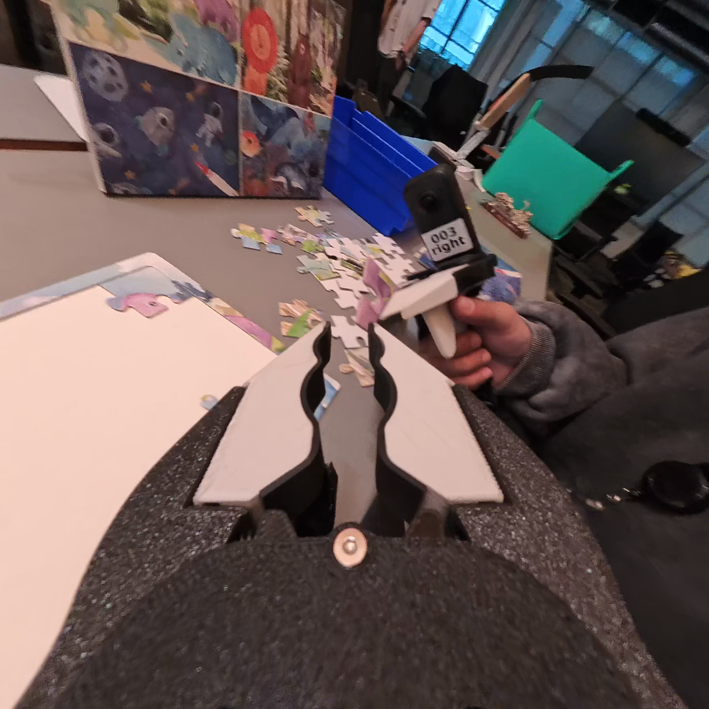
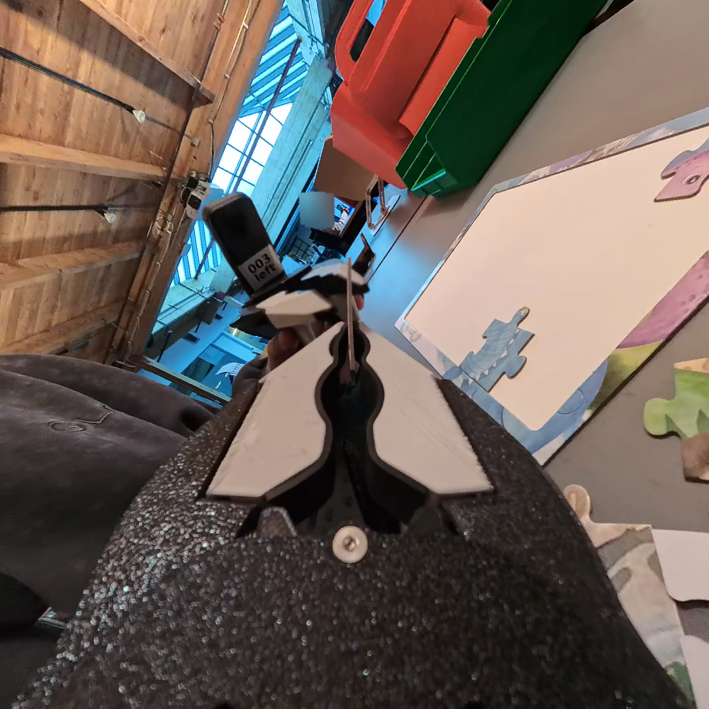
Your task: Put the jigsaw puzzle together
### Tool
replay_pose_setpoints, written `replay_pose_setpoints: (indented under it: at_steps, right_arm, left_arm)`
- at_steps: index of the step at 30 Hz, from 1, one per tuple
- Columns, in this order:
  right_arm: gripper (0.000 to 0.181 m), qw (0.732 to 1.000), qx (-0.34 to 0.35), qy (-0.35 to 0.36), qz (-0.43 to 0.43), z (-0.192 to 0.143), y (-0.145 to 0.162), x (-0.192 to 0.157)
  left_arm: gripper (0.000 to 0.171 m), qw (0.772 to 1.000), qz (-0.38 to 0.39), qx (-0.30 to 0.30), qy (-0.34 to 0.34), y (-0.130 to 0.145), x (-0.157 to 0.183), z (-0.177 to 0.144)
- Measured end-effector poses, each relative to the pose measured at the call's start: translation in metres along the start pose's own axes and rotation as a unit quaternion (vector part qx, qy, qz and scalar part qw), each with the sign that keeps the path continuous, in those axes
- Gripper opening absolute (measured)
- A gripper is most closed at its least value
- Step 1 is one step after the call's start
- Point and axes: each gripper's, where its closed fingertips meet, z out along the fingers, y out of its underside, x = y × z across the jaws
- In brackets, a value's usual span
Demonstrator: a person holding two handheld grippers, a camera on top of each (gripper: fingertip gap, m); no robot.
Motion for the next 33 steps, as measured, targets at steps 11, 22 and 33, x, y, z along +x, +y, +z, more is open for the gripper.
replay_pose_setpoints:
  at_steps: [11,22,33]
  right_arm:
    - [0.003,1.0,-0.011,-0.023,-0.005,0.004,0.005,-0.009]
    - [0.013,0.983,0.02,0.151,-0.099,-0.043,-0.02,0.036]
    - [0.013,0.97,0.029,0.185,-0.157,-0.051,-0.026,0.034]
  left_arm:
    - [0.004,0.996,-0.037,-0.031,0.078,0.016,0.022,0.006]
    - [0.001,0.98,-0.13,-0.146,0.039,0.033,-0.02,-0.003]
    - [0.002,0.963,-0.089,-0.254,-0.021,0.031,-0.049,0.014]
